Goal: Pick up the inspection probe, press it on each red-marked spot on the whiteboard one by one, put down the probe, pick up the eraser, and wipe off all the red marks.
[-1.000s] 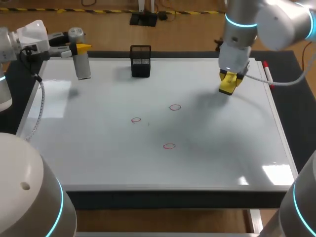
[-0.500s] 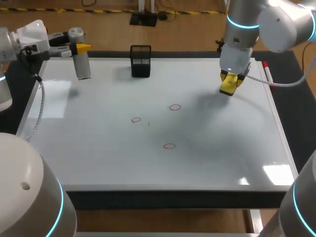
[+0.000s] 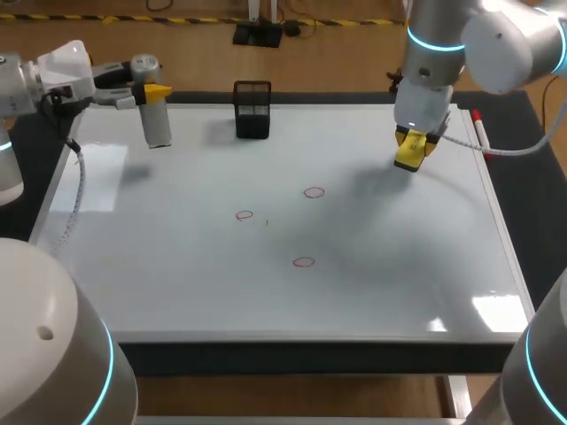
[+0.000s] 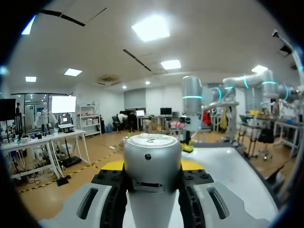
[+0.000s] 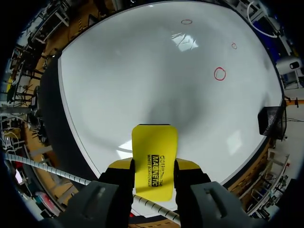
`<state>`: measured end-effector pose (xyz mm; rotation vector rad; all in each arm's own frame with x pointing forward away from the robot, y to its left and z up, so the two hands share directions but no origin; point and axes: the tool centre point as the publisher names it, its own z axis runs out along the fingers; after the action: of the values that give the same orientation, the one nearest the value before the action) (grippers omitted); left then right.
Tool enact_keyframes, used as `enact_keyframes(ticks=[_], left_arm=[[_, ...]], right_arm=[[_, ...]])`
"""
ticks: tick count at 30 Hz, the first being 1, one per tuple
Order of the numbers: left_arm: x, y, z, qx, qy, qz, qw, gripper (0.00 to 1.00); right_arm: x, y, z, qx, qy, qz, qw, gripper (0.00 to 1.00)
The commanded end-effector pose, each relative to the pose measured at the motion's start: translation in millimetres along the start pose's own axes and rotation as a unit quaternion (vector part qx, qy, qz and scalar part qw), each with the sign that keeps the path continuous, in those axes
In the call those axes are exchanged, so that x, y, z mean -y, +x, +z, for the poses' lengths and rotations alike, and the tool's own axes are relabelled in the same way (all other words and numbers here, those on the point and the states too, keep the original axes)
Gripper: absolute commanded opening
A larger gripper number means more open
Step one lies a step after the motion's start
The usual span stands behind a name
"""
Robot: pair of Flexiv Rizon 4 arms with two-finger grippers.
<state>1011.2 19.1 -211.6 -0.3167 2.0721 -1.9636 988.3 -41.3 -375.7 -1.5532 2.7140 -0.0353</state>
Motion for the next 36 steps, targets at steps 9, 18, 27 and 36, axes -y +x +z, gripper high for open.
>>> enact_keyframes(ticks=[9, 18, 27, 36], left_arm=[[-5.2, 75.5, 28, -0.046, 0.016, 0.018, 0.999, 0.0], [-3.5, 122.5, 49, -0.081, 0.036, 0.025, 0.996, 0.0], [-9.8, 157.5, 62, -0.1, 0.041, 0.019, 0.994, 0.0], [-18.6, 178.0, 69, -0.115, 0.056, 0.009, 0.992, 0.0]], right_arm=[[0, 1, -1, -0.001, 0.001, -0.001, 1.0, 0.0], [0, 1, -1, -0.001, 0.001, -0.001, 1.0, 0.0], [0, 1, -1, -0.001, 0.001, -0.001, 1.0, 0.0], [0, 1, -1, -0.001, 0.001, -0.001, 1.0, 0.0]])
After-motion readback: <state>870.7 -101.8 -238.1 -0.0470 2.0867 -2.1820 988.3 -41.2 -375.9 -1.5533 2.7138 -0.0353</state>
